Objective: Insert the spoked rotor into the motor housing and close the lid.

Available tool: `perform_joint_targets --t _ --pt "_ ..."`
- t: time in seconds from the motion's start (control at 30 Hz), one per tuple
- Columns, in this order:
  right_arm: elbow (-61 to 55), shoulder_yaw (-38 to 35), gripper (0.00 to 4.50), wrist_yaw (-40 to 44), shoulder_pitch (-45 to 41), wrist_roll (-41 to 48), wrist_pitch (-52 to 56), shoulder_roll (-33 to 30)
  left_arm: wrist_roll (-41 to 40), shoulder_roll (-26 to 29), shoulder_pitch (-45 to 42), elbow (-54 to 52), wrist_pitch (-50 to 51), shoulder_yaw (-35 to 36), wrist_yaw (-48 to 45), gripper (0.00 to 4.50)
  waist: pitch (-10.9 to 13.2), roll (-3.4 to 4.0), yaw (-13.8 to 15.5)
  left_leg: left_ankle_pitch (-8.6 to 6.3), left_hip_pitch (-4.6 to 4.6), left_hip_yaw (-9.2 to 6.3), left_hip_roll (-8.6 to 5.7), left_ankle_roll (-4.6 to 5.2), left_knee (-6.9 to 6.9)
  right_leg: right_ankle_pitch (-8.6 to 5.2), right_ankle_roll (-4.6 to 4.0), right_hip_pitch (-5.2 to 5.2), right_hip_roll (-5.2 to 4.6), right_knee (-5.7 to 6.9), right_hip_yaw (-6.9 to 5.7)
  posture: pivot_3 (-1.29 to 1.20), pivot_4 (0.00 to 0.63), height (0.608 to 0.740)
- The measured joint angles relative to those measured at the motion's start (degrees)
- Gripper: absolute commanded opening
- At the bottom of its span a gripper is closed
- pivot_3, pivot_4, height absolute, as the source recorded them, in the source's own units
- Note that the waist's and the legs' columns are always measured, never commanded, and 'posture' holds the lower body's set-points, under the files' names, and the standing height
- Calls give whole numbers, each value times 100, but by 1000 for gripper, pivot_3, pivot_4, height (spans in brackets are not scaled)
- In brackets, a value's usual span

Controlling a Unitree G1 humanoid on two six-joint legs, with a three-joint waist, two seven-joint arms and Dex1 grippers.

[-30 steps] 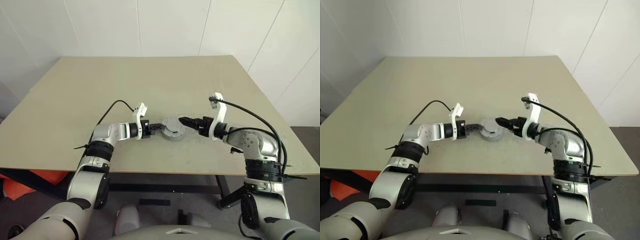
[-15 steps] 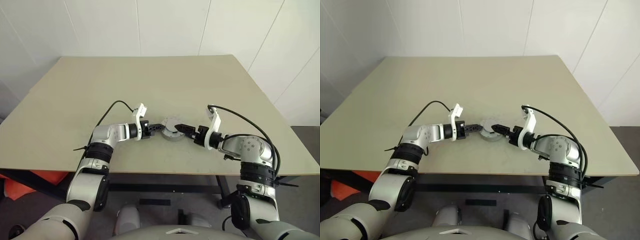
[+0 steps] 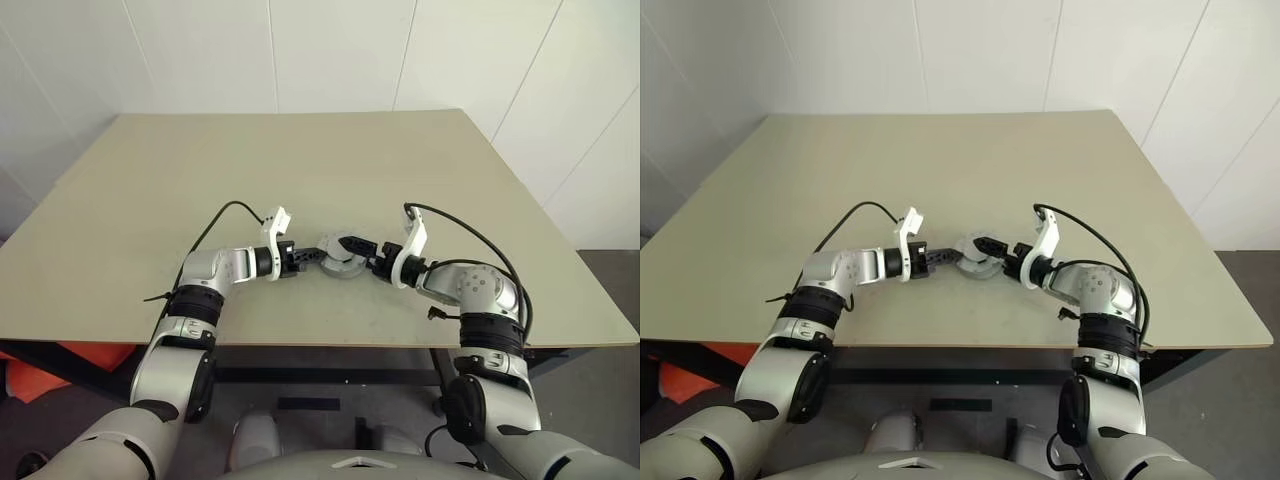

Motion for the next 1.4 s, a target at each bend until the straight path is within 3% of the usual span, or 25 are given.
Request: perform_joint_targets --t 0.1,0.27,0.4,0.5,1.07,1.4 --pt "-17 -1 4308 -27 1 10 3 30 0 9 0 -1 -6 0 -2 0 0 0 -1 5 0 0 0 -8 -1 0 0 0 0 0 0 0 0 740" --pt "-45 6 2907 -95 62 17 44 80 2 34 0 3 -44 1 -1 0 0 0 3 5 -2 0 0 -9 -3 1 -1 -6 1 0 0 0 0 740" --pt "-204 4 2907 -99 73 71 107 102 25 71 0 27 -93 12 10 0 0 0 9 4 -6 -1 0 -7 -5 4 -6 -11 2 0 -1 0 0 740" --pt "-211 -10 2171 -104 73 102 96 124 33 86 -2 27 -129 21 12 0 -1 1 6 2 -13 -1 -1 -3 -7 23 -37 -15 3 -1 -1 0 0 740" --pt "-133 -61 2112 -179 3 114 -29 172 39 74 -3 104 -303 45 66 0 -1 3 16 1 -12 -1 -2 -1 -6 20 -33 -10 2 -2 -1 0 0 740" --pt "220 -627 2112 -625 -326 340 -37 436 -262 -43 -21 496 -628 864 530 0 1 4 -15 3 -66 -1 3 -1 -2 31 -48 -82 9 6 -2 0 0 740"
